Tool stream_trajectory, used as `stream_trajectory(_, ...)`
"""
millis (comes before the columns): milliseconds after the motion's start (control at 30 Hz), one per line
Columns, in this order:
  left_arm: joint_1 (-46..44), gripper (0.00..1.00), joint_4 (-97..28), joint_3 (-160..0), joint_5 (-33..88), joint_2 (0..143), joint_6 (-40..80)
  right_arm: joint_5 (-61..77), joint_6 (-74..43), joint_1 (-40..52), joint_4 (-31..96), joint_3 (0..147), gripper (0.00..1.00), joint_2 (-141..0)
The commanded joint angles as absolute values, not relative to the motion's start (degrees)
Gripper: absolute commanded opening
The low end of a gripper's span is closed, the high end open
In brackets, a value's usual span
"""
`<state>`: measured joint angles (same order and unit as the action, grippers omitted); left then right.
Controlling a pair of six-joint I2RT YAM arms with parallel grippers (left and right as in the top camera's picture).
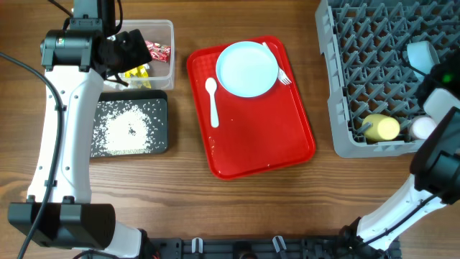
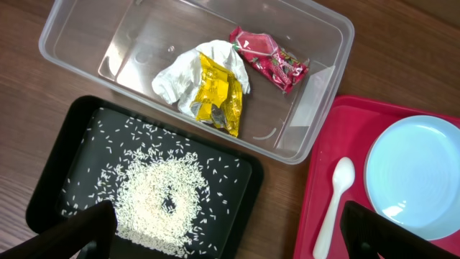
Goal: Sort waste into correct bins and load items into the dishwasher rack
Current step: 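Carry the green bowl right and place it in the dish rack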
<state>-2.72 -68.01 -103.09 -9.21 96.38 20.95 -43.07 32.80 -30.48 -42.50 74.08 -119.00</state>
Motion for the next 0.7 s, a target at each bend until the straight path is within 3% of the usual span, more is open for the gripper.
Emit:
stream_trajectory(0,-2.76,1.00,-68.01,-103.09,-9.93,96.75,21.69,-33.17,43.29,-32.80,-48.18,75.11,0.04,-121.69)
stream_trajectory(500,-2.76,1.00,-68.01,-103.09,-9.93,96.75,21.69,-30.20,51.03,-35.44,-57.32,76.90,0.06,-131.70)
stream_trajectory(567,-2.76,1.00,-68.01,-103.09,-9.93,96.75,21.69,-29.52,51.00,-35.16,-56.51,76.90,0.29,-131.70)
stream_trajectory(667,-2.76,1.00,-68.01,-103.09,-9.93,96.75,21.69,-30.44,50.98,-33.98,-56.62,76.90,0.48,-131.63)
